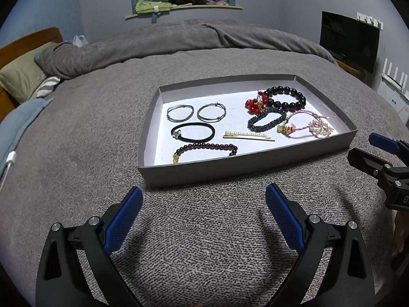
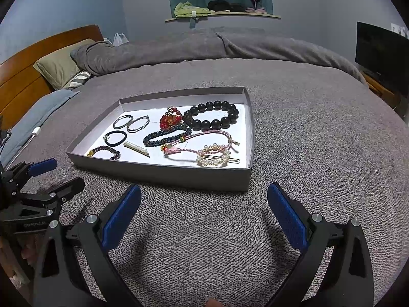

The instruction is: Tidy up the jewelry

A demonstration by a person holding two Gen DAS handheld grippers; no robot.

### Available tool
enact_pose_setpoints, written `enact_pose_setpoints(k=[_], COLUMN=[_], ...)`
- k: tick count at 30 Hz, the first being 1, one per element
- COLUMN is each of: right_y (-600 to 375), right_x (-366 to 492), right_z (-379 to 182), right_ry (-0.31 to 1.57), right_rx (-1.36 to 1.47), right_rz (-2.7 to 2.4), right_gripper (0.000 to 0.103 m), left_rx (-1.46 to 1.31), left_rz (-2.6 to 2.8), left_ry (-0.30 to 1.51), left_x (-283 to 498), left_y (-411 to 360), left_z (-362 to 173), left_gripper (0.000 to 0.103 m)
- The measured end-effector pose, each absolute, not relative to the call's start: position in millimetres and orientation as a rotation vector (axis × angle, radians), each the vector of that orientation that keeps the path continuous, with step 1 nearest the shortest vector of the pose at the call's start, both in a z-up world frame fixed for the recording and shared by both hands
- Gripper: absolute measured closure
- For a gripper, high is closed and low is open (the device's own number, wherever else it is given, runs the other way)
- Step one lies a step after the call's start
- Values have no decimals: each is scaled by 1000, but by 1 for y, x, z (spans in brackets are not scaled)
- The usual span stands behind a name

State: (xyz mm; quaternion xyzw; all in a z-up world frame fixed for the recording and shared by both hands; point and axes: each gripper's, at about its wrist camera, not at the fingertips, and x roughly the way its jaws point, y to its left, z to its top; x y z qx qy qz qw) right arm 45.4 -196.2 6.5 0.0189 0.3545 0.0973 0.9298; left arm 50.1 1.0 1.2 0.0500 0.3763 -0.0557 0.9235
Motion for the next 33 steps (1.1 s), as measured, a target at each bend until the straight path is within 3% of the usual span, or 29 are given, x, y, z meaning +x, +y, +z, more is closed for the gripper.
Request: enact_pose_setpoints(k=[33], right_y=[-198], right_x=[46], right_z=[4], right_ry=[726], right_rx=[39], right_rz=[196], right_gripper=[6], left_rx=[107], left_rz=[-115], left_ry=[772], left_x=[49], left_y=[1], left_z=[0], left_gripper=[7])
